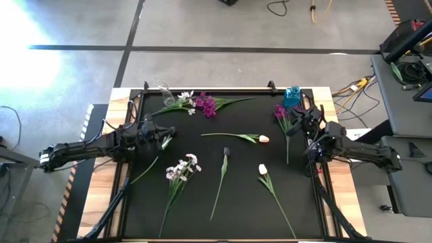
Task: Sort flowers into vase by color
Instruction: Put the right violet flowers into the blue vase
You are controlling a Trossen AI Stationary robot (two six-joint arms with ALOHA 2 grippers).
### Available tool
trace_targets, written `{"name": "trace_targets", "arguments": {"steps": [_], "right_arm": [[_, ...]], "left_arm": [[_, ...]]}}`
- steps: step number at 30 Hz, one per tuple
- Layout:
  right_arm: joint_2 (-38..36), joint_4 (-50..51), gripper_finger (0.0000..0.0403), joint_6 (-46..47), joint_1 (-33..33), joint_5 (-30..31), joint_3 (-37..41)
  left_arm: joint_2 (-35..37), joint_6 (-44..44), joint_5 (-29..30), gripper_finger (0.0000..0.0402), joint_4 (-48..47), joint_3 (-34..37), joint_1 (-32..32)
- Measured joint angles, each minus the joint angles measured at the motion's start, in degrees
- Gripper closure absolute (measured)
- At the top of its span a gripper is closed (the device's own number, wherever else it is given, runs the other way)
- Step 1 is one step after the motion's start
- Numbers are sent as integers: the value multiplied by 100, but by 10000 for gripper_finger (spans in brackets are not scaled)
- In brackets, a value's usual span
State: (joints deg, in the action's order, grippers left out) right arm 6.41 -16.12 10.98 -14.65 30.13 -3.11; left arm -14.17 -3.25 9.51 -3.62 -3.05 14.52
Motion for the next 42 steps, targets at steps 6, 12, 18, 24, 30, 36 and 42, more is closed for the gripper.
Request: {"name": "trace_targets", "arguments": {"steps": [6,12,18,24,30,36,42], "right_arm": [[271,422,394,1529,2,-86,-50],[1216,2119,394,2685,2,-1156,-886],[2444,4316,394,2611,2,-2338,-2391],[3360,5231,394,2546,28,-3633,-3316],[4047,5461,393,2910,361,-3875,-3829],[4587,5528,393,4000,809,-3916,-3970],[4749,5538,393,5489,1276,-3825,-3970]], "left_arm": [[1,-2,3,402,6,0,0],[4,-22,3,402,61,0,0],[-2,-179,3,402,271,0,0],[-21,-786,51,402,560,0,4],[-76,-802,54,402,768,0,4],[-283,-823,54,402,769,0,4],[-645,-1714,261,402,769,0,9]]}}
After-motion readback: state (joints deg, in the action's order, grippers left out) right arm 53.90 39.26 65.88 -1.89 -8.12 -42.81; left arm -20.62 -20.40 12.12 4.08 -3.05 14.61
